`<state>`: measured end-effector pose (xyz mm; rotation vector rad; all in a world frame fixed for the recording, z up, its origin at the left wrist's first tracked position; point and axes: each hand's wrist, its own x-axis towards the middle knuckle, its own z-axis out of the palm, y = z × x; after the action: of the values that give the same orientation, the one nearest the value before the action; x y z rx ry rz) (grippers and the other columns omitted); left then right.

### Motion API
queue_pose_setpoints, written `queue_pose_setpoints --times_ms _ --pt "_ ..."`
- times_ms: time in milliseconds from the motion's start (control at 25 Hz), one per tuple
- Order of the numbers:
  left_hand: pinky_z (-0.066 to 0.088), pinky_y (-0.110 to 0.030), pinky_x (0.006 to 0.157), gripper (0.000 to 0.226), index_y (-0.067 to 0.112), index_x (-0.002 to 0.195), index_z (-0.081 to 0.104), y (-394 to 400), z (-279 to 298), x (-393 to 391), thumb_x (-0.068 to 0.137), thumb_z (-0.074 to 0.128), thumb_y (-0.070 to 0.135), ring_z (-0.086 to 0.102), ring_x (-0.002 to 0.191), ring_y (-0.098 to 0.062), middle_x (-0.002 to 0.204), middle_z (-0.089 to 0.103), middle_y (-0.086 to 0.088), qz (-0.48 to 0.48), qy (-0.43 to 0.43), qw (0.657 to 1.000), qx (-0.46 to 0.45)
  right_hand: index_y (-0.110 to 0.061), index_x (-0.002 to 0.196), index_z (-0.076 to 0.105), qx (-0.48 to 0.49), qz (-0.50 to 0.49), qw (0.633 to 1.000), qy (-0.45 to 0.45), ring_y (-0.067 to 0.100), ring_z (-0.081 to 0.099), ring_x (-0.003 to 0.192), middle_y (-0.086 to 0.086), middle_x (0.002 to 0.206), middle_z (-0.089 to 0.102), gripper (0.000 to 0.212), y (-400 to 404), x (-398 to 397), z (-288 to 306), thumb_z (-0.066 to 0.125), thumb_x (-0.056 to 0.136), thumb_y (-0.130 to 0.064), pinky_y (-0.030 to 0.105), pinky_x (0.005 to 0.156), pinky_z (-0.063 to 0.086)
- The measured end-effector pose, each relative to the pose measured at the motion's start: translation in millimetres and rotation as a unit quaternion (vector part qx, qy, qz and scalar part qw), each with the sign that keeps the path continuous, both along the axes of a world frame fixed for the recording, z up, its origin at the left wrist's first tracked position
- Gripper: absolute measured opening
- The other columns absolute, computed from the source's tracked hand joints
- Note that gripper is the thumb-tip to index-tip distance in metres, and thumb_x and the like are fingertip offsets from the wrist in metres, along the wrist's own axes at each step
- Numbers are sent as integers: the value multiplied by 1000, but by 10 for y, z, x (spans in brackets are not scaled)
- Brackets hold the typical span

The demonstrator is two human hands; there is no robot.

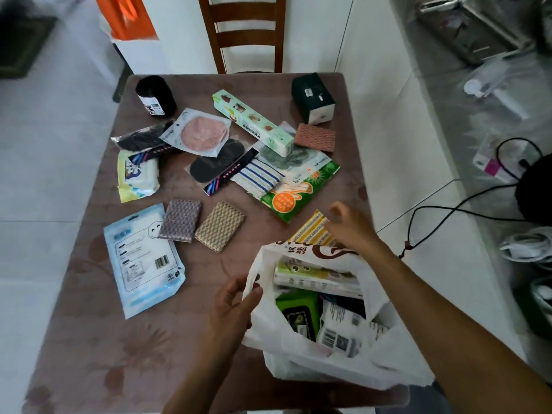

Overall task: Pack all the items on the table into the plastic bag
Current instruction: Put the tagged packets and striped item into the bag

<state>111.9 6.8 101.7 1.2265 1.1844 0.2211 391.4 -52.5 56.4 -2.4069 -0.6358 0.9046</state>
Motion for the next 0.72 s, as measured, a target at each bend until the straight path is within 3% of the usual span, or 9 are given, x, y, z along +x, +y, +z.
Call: queue_pose_setpoints --times_ms 80,160,240,360,480,560,640,680,720 --pt "50 -37 60 19 29 103 71 -6 -4 -39 90 64 17 64 72 -25 92 75 -7 0 -17 1000 6 -15 128 46 -67 -29 997 23 21 62 94 0 117 61 52 141 36 -369 65 80 -27 30 66 51" --pt "48 -28 51 21 29 103 72 -4 15 -52 90 63 14 59 59 -14 84 74 -4 -1 -19 1000 21 -15 124 44 -119 -49 991 -23 29 62 100 9 119 62 60 166 -37 -671 70 73 -33 43 82 53" --pt "46 -22 47 21 27 103 71 4 23 -40 91 63 12 55 51 -7 78 73 -1 -1 -20 999 25 -13 118 49 -113 -60 990 -60 30 64 100 9 115 66 58 201 -122 -787 75 70 -34 42 85 52" --pt "45 -20 46 22 24 104 71 26 68 -3 91 62 10 53 49 -7 72 71 3 -8 -37 999 37 -15 107 65 11 -119 991 61 20 70 84 5 103 74 33 230 -204 -551 74 78 -27 34 75 57" --pt "44 -20 45 21 20 107 70 28 86 33 91 61 10 52 47 -7 69 68 4 -16 -47 998 40 -19 106 66 191 -177 964 50 14 71 82 2 99 74 20 31 -175 24 69 87 -23 31 67 59" --pt "42 -20 43 19 19 106 70 12 71 49 92 60 11 50 48 -9 66 66 6 -22 -60 998 29 -20 102 68 276 -169 942 92 11 73 81 -3 94 75 18 -266 -163 432 71 85 -16 24 65 57" --pt "38 -20 41 18 16 105 71 7 70 74 93 59 12 47 47 -10 70 66 -2 -12 -81 997 7 -22 101 71 230 -82 952 186 14 72 87 -2 96 76 23 -577 -192 640 76 81 -12 28 73 58" --pt "37 -20 40 18 15 105 70 15 63 91 93 57 12 47 45 -9 74 67 -7 -8 -87 996 -1 -22 104 70 161 -22 965 203 16 70 94 -2 101 75 27 -712 -248 625 77 80 -16 31 80 57" --pt "38 -20 39 18 16 105 70 18 61 109 94 56 14 50 44 -9 80 70 -8 -6 -86 996 -7 -24 110 67 76 36 983 165 17 66 102 -3 109 72 33 -825 -328 558 78 79 -25 33 86 55"
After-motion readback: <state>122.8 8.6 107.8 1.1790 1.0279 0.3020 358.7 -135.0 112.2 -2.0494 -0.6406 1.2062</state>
